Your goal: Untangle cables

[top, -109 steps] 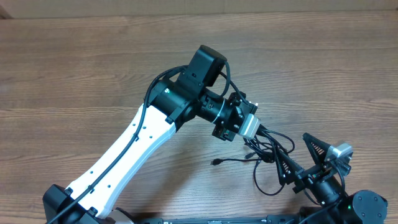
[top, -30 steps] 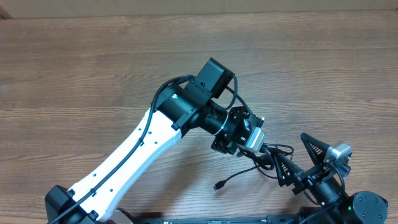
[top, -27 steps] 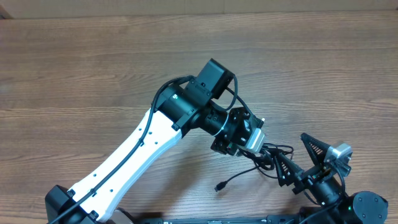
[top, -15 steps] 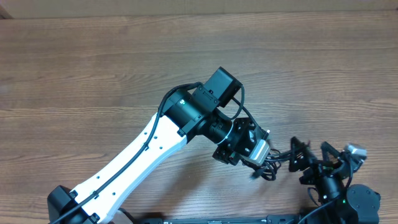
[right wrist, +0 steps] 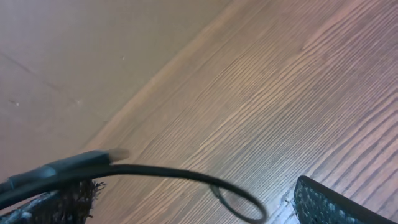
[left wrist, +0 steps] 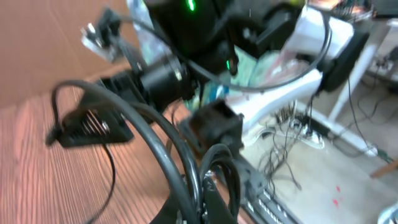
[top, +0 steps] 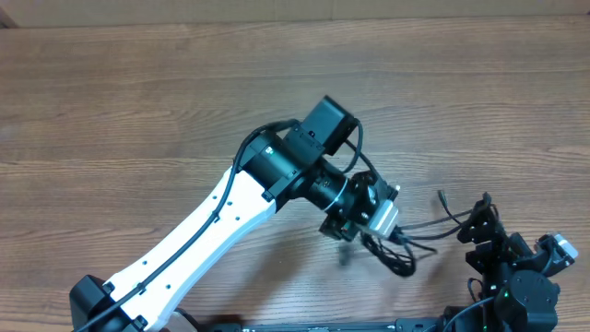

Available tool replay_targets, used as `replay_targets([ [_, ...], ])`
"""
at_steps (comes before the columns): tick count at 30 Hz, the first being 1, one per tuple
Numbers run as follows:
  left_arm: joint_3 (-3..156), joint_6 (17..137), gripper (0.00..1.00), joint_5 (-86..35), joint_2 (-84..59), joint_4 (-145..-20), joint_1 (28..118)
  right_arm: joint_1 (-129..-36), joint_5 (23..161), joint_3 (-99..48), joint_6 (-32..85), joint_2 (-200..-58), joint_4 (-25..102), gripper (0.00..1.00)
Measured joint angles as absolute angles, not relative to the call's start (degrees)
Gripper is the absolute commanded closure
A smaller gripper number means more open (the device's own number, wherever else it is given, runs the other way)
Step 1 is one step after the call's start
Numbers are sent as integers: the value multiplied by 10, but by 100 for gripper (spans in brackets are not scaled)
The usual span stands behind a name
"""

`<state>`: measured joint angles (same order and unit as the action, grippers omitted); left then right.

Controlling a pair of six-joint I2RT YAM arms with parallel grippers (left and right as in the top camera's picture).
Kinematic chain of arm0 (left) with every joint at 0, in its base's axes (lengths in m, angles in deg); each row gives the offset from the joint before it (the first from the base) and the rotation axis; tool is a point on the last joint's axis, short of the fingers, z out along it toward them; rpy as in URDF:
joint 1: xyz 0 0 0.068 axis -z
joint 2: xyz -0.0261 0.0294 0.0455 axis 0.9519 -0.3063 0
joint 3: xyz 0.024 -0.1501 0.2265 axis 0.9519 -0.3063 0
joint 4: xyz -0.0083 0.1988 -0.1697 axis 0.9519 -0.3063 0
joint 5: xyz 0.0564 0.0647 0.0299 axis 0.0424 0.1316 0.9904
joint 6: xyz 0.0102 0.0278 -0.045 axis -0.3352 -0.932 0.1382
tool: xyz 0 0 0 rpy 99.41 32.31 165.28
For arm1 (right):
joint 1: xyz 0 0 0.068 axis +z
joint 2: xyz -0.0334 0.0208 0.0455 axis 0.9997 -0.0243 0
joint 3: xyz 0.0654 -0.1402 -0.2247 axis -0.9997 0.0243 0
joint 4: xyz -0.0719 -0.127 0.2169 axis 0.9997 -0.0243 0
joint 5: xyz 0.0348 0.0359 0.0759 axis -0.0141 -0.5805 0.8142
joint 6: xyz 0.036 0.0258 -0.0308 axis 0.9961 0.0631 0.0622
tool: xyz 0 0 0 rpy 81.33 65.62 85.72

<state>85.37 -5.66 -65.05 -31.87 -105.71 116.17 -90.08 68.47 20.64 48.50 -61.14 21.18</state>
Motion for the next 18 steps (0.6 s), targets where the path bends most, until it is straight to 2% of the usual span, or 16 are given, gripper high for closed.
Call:
replay_targets([
  [3, 853, 2, 96, -703, -318, -982, 1143, -901, 686, 206, 485, -611, 213, 0],
  [7, 854, 152, 96, -727, -318, -874, 1118, -901, 721, 206, 471, -611, 235, 0],
  [12, 853, 403, 96, -667, -318, -796, 1096, -901, 844, 207, 389, -611, 285, 0],
  [18, 854, 596, 96, -632, -318, -741, 1069, -901, 913, 207, 341, -611, 290, 0],
])
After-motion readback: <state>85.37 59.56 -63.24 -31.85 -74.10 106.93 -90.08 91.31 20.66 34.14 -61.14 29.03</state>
